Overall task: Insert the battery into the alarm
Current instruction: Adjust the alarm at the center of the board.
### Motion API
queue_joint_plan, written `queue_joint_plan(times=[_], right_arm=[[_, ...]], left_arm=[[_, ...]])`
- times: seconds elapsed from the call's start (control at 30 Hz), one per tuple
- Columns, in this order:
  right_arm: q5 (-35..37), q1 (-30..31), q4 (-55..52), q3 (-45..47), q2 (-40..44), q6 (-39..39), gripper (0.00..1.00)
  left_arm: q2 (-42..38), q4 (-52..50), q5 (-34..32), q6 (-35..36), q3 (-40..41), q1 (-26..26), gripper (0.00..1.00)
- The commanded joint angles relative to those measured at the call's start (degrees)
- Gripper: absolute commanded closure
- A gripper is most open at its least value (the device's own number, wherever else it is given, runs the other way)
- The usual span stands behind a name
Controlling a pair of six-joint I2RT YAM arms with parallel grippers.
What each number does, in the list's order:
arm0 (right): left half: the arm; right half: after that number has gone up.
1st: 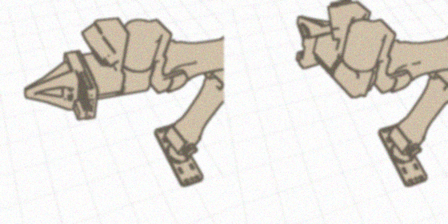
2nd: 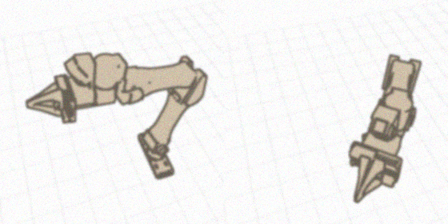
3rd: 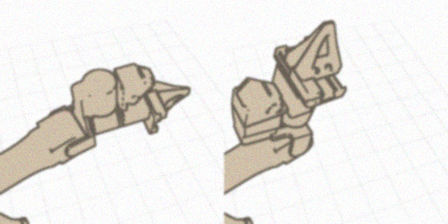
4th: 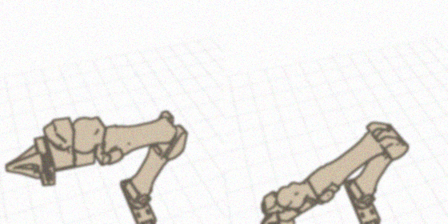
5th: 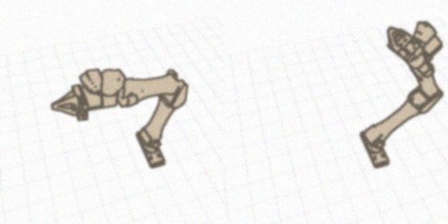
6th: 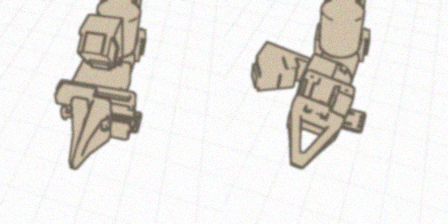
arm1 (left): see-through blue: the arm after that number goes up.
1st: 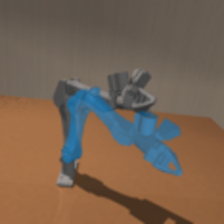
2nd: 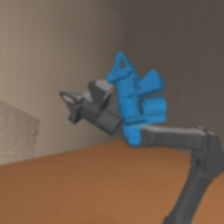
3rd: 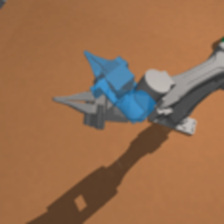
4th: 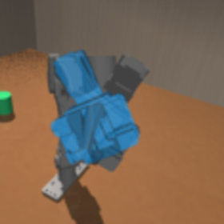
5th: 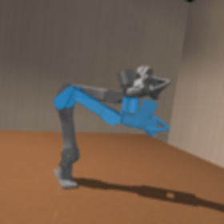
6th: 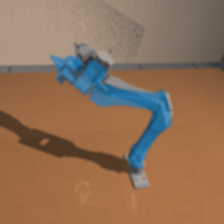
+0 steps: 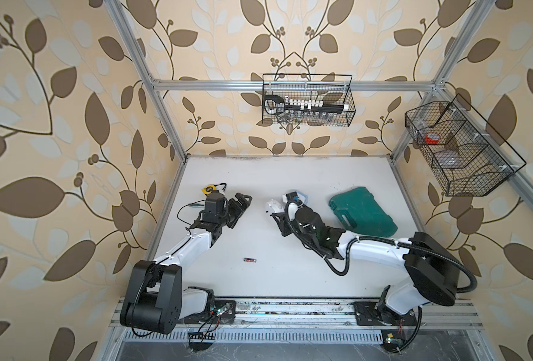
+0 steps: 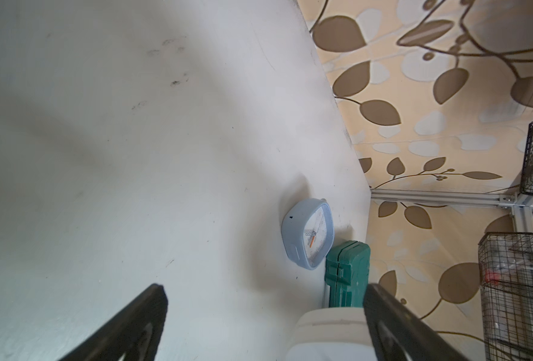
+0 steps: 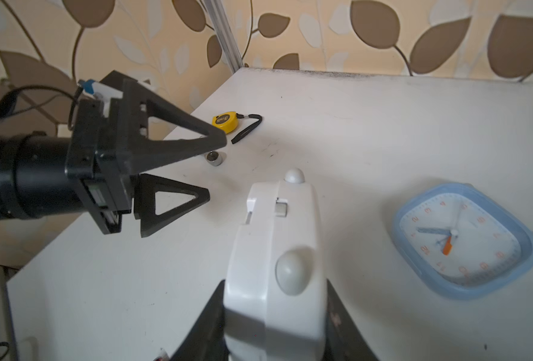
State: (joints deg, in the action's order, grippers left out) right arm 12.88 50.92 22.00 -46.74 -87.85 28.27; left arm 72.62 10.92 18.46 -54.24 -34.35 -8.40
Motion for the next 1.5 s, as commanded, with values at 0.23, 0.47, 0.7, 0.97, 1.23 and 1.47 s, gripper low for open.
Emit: queue_joint_plan(times=[0.23, 0.47, 0.7, 0.97, 1.23, 1.47], right_arm=[[-6.4, -5.6, 8.4, 13.6, 7.0, 32.0, 0.69], [-9.1, -9.7, 14.1, 18.2, 4.9, 42.2, 0.69], [-9.1, -11.1, 14.2, 19.0, 1.5, 46.2, 0.68], [-11.9, -12.8, 16.4, 19.2, -2.8, 48.3, 0.64], [-13.4, -13.6, 17.8, 20.1, -3.9, 47.7, 0.3], [-14.0, -14.2, 16.5, 21.9, -3.6, 47.3, 0.15]], left_arm=[[2.4, 11.1, -4.1, 12.4, 0.2, -8.8, 0.01], [3.4, 10.3, -5.0, 15.4, -1.0, -12.1, 0.01], [3.7, 9.9, -5.7, 18.8, -1.1, -13.8, 0.01], [4.3, 9.9, -6.5, 19.9, -1.0, -14.4, 0.01], [5.6, 10.4, -7.0, 20.2, -1.0, -14.5, 0.01], [6.0, 10.5, -7.1, 20.8, -0.6, -14.5, 0.01]])
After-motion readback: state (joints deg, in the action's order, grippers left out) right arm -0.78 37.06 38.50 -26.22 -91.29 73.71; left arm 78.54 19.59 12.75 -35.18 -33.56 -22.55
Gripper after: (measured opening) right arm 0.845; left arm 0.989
